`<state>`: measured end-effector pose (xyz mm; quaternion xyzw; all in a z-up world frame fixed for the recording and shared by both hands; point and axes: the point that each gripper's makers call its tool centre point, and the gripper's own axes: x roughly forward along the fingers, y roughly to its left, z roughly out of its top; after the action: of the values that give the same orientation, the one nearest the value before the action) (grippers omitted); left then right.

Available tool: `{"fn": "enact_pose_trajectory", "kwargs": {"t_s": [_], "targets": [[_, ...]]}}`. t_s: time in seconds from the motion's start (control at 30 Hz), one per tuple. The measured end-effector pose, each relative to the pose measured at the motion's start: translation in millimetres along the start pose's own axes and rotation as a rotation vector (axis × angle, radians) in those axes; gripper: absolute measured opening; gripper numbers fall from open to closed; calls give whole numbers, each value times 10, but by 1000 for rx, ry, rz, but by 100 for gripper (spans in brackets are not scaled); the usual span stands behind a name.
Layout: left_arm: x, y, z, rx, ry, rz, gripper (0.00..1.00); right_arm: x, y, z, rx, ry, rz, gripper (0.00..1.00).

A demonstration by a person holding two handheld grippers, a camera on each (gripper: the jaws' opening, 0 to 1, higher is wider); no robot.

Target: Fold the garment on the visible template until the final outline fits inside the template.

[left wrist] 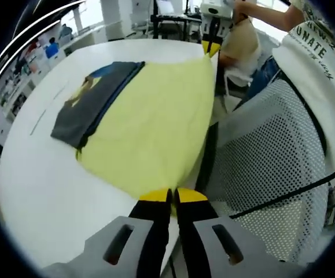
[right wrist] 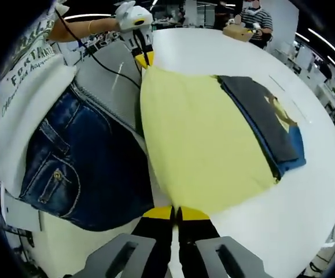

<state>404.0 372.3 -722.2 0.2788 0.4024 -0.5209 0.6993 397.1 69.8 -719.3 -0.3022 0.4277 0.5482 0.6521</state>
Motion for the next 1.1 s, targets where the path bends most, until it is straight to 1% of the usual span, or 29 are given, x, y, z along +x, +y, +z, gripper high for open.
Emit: {"fn": "enact_pose_trajectory", "kwargs": {"t_s": [0.13,0.23,0.4,0.53,0.73,0.87,0.93,1.0,1.1], "targets": [[-73,-21,22,5,16,-8,1,-66,33,44,0,-2,14,0],[-131,-50,48,39,21,-9,1,-117,69,68,-6,8,28,0],[-225,-120,100,49,19,-37,1,-215,95,85,-11,25,40,0],[-284,-152,121,54,24,-54,1,-282,131,116,-13,25,51,0],[-335,-246,126,46,38,-97,1,-344,229,133,-47,43,79,0],[-372,-216,98,15,32,-99,1,-368,249,155,-43,43,88,0],[-401,-216,119,9,24,-98,1,-388,259,169,-55,46,88,0],[-415,-193,153,1,12,-89,1,-401,193,181,-82,44,60,0],[-424,-144,193,-3,3,-74,1,-417,135,194,-81,41,42,0]]}}
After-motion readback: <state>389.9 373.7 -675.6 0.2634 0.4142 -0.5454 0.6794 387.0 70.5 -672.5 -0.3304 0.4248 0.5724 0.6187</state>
